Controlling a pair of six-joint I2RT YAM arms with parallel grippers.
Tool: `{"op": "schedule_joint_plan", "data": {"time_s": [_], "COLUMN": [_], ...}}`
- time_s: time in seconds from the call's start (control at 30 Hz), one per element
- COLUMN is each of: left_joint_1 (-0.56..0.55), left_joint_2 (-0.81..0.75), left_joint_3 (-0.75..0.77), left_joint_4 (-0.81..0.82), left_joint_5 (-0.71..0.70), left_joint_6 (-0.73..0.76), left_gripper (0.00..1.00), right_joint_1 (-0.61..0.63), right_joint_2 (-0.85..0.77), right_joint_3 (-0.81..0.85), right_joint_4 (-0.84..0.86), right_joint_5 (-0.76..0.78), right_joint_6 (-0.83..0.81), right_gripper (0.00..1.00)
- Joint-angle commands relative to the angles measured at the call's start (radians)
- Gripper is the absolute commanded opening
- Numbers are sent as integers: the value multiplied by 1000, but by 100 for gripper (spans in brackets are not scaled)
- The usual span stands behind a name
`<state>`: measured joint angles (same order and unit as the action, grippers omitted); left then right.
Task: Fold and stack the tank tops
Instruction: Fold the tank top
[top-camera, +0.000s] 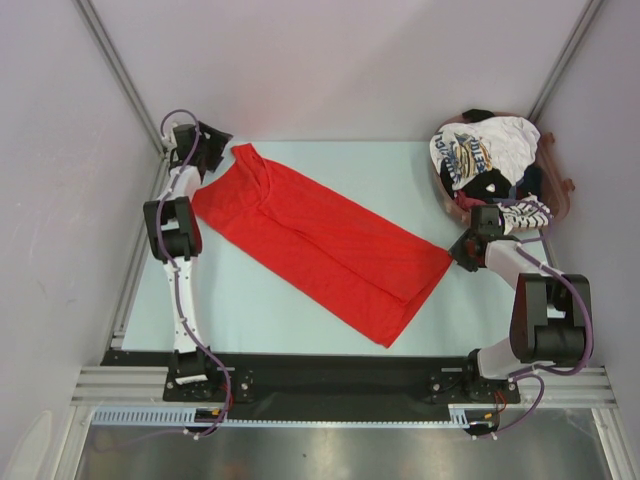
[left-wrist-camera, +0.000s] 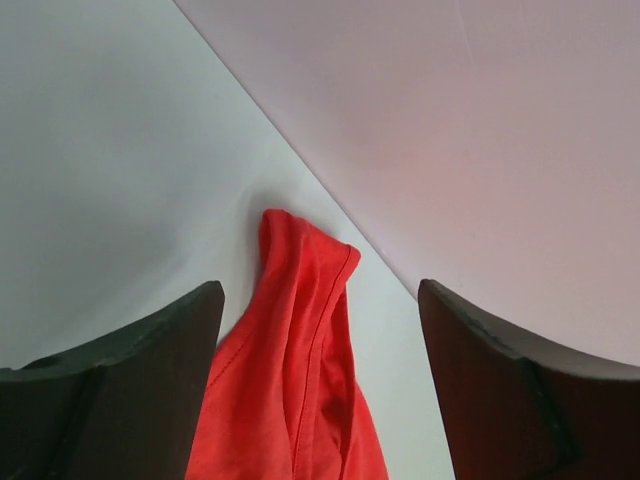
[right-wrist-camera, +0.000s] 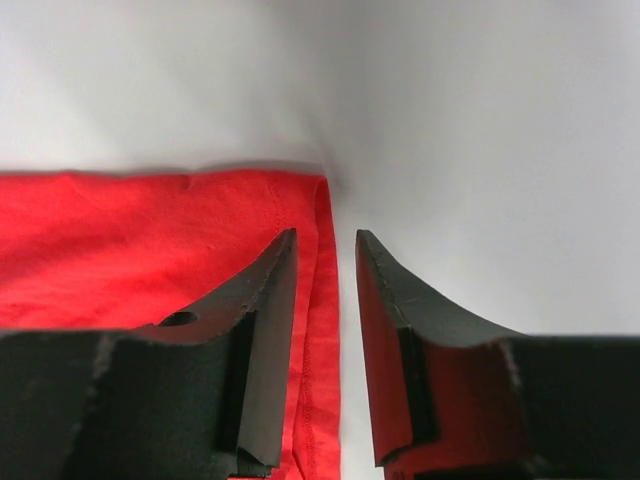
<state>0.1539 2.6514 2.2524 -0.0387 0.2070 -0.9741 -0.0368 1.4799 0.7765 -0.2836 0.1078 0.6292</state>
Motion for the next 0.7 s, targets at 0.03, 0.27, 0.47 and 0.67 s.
{"op": "schedule_joint_plan", "data": {"time_s": [0.03, 0.27, 0.47, 0.67], "left_joint_1": [7, 7, -4, -37], "left_joint_2": [-68, -313, -586, -714], "left_joint_3": [-16, -308, -676, -910], "left_joint_4": [-3, -33, 13, 69], "left_joint_5": [-8, -57, -74, 25], "left_joint_6": [32, 95, 104, 113], "left_gripper": [86, 85, 86, 83], "right_joint_1": [-5, 34, 292, 513], "right_joint_2": [-55, -197, -282, -331], "right_joint_3": [6, -40, -34, -65], "right_joint_4": [-22, -64, -147, -190], "right_joint_5": [6, -13, -62, 0], "right_joint_6": [-26, -112, -210, -211], "right_gripper": [38, 40, 40, 43]}}
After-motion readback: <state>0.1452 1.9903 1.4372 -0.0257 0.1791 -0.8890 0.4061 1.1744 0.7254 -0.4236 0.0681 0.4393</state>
